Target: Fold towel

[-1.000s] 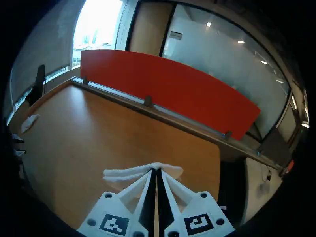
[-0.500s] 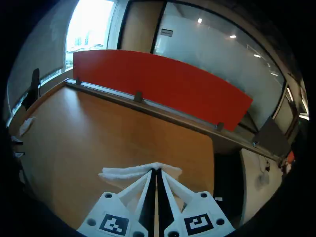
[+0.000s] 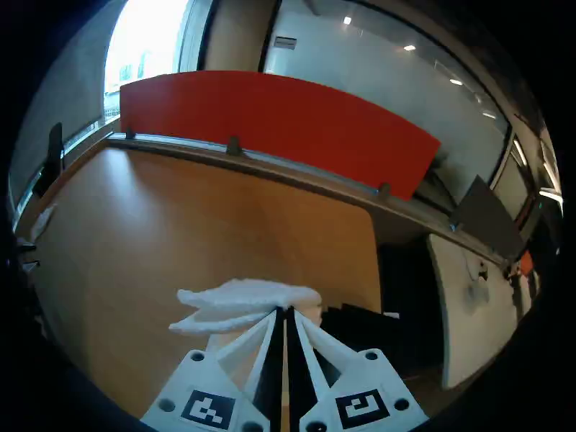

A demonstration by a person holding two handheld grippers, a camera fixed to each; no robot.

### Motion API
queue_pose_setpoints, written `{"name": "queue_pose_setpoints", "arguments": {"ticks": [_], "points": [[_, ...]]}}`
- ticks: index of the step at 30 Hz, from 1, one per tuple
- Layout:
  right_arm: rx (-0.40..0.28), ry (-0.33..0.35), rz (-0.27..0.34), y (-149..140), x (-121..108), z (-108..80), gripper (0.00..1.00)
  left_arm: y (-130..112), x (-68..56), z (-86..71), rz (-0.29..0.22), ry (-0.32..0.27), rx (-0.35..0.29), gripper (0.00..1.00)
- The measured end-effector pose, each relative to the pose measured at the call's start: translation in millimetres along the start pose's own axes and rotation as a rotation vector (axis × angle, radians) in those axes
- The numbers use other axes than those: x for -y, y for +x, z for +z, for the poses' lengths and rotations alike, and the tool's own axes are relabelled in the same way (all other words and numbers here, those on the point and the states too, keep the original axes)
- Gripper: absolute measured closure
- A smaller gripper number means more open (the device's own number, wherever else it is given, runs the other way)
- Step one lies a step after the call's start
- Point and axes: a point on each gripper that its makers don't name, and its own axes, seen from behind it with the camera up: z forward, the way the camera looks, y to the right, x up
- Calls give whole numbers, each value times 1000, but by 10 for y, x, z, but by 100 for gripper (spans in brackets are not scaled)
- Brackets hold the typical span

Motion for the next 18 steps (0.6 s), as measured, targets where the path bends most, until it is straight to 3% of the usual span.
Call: {"name": "queue_pose_setpoints", "arguments": {"ticks": [18], "points": [[169,-46,125,-1203,-144,82,98,-18,88,-26,7,5,6,7]]}}
